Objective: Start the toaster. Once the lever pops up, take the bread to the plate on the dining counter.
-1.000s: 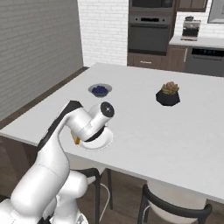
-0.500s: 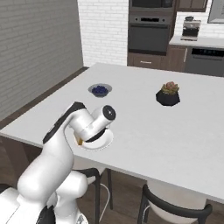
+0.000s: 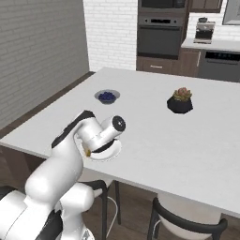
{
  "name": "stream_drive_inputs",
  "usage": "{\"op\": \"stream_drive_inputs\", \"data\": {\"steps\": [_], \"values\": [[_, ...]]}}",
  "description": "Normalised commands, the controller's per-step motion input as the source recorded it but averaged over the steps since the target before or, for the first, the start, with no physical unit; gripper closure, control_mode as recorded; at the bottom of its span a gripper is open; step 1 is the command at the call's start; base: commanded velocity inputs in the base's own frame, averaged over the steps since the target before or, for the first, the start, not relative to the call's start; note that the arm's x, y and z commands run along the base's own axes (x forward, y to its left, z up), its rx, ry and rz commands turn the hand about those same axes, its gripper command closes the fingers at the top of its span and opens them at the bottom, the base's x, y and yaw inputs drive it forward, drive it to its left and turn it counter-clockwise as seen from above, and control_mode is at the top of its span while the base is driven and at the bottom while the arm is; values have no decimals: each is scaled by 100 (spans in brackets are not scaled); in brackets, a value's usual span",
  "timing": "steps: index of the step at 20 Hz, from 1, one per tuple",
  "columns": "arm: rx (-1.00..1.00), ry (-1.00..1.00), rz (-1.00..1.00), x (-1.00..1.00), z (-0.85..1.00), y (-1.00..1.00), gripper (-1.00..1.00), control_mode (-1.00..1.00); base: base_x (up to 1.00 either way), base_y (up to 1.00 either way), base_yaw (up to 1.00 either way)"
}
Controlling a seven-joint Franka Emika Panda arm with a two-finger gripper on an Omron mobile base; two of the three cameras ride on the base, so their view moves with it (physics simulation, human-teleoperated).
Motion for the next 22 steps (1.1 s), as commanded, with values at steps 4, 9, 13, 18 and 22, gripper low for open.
{"op": "stream_drive_inputs", "data": {"steps": [4,9,13,18,22], "values": [[0,0,0,35,-16,0,100,-100,0,0,0],[0,1,0,21,-19,-8,100,-100,0,0,0],[0,3,0,13,-26,-2,100,-100,0,0,0],[0,2,0,17,-25,0,100,-100,0,0,0],[0,0,0,21,-12,-2,100,-100,0,0,0]]}}
